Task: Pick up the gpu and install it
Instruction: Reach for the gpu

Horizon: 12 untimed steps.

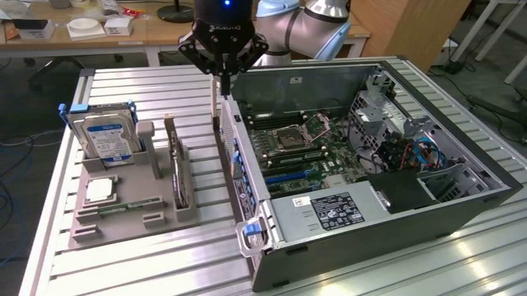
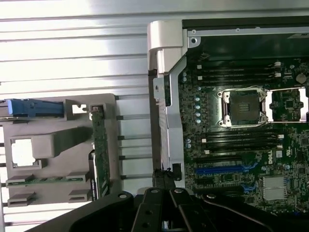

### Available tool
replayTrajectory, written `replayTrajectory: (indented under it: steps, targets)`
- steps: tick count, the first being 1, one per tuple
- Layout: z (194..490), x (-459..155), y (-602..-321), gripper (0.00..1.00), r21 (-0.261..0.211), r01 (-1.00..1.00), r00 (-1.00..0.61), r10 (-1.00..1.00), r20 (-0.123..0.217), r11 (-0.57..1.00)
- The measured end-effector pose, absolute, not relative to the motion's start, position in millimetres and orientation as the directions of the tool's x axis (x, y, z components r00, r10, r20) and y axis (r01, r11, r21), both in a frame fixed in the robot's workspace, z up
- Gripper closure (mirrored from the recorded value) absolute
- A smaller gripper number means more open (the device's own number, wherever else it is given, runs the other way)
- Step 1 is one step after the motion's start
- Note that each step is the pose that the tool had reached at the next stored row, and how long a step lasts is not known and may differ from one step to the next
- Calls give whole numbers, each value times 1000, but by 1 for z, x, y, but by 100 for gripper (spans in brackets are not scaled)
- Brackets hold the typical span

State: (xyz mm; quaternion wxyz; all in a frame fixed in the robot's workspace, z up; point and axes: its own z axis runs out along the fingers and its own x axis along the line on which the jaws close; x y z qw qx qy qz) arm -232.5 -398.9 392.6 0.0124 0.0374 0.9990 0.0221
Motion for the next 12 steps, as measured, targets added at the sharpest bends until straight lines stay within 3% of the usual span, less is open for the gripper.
replayTrajectory:
  steps: [12]
  targets:
    - [392, -260, -399, 90, 45, 74, -997, 75, -23, 996]
